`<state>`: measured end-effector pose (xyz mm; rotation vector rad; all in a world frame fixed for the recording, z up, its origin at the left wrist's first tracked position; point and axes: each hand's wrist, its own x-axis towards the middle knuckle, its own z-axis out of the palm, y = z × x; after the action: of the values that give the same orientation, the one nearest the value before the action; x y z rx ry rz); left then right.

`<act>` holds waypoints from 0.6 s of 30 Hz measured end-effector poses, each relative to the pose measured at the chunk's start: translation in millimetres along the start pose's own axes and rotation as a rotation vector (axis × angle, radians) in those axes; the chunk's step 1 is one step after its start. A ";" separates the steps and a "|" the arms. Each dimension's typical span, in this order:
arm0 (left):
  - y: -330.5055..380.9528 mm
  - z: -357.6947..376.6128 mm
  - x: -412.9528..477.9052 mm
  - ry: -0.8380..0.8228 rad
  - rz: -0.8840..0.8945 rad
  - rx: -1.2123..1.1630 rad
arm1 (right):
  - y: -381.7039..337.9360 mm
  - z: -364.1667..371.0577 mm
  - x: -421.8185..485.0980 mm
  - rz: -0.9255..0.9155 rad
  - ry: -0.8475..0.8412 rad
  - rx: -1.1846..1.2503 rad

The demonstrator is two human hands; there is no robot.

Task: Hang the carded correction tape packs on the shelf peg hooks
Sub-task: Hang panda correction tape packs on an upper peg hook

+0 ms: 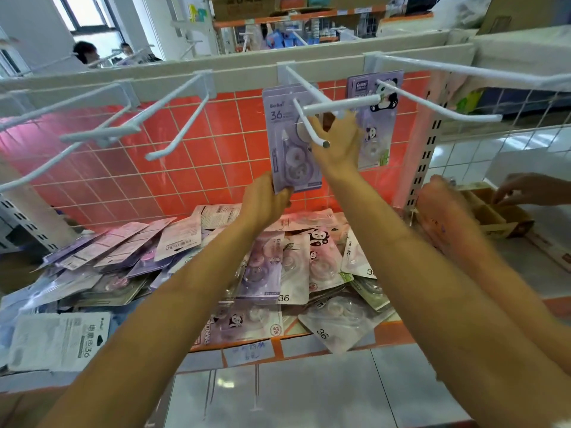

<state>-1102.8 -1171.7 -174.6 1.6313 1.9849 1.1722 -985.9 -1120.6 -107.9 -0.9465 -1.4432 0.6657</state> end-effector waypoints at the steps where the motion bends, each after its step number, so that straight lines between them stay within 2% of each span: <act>1: 3.1 -1.0 2.2 -0.003 -0.010 0.034 | 1.1 1.9 2.6 0.004 0.001 -0.015; 7: -2.5 2.0 15.9 0.006 -0.091 0.165 | -0.9 6.7 10.9 0.028 0.002 -0.100; 13: -12.7 13.0 -12.2 -0.010 -0.177 0.210 | 12.4 2.3 -2.2 0.074 0.001 -0.097; 16: -19.2 11.0 -36.1 -0.010 -0.110 0.278 | 29.1 -2.3 -23.1 0.174 -0.010 -0.094; 18: -24.8 7.8 -51.1 -0.009 -0.019 0.354 | 42.9 -3.2 -40.4 0.290 -0.109 -0.127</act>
<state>-1098.5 -1216.0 -210.7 1.7675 2.2978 0.8381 -978.1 -1134.2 -164.8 -1.2508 -1.4708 0.8569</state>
